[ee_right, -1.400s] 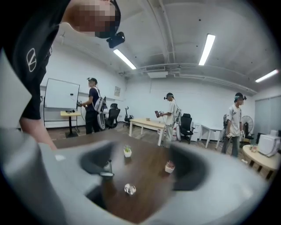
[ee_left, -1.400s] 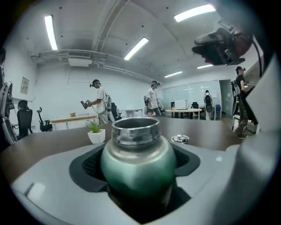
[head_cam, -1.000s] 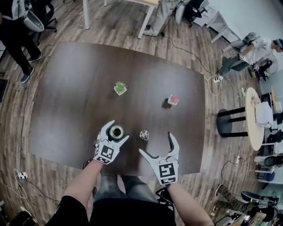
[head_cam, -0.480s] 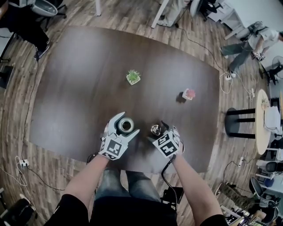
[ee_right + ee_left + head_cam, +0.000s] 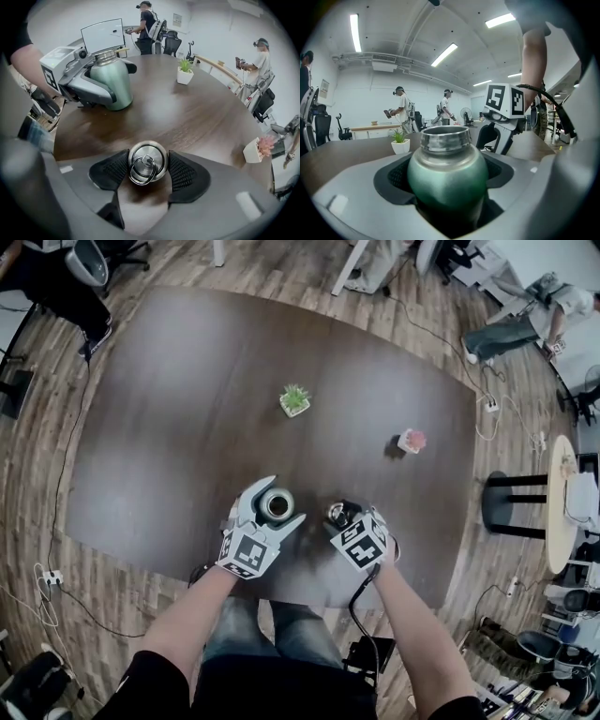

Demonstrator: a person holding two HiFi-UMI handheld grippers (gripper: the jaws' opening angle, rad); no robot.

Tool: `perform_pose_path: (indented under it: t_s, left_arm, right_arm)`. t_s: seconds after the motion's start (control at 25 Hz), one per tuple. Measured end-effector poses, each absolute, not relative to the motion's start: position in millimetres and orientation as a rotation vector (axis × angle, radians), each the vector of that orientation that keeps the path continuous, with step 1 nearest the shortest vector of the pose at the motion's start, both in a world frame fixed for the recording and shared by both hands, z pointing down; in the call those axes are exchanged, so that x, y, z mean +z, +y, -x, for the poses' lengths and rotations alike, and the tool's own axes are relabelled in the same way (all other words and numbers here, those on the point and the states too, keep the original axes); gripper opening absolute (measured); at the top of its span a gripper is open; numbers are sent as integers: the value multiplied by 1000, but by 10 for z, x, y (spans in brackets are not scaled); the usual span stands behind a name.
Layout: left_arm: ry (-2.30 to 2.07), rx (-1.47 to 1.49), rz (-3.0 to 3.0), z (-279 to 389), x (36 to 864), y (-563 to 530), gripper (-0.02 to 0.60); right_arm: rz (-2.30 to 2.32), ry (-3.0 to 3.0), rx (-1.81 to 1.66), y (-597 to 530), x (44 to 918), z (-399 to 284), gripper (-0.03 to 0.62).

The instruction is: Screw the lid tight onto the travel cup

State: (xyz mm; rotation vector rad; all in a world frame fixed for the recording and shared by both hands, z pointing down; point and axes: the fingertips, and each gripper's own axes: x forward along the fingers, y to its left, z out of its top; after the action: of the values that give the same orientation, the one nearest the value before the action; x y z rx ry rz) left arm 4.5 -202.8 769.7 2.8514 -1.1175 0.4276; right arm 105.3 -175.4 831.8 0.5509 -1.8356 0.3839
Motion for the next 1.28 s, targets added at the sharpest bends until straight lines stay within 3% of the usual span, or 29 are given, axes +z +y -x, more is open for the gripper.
perform_pose_path:
  t_s: [0.44,0.64,0.92,1.28]
  left_arm:
    - [-1061,484,-2887,-40,7672,-2036,388]
    - [-1007,486,-2923,-132,7254,-2131,388]
    - [-967,420,-2939,-306,6035,-2184,388]
    - [-844,392,-2927,-526,4965,-1970,390]
  right_arm:
    - [-646,-1930,362,-1879,7904,-1037,273]
    - [-667,-2046,247,-2023,6896,-1029,272]
    - [-749,-2234,35,-2050,4957,-922,272]
    - [-642,-2323,-113,-1713,3579,-763,272]
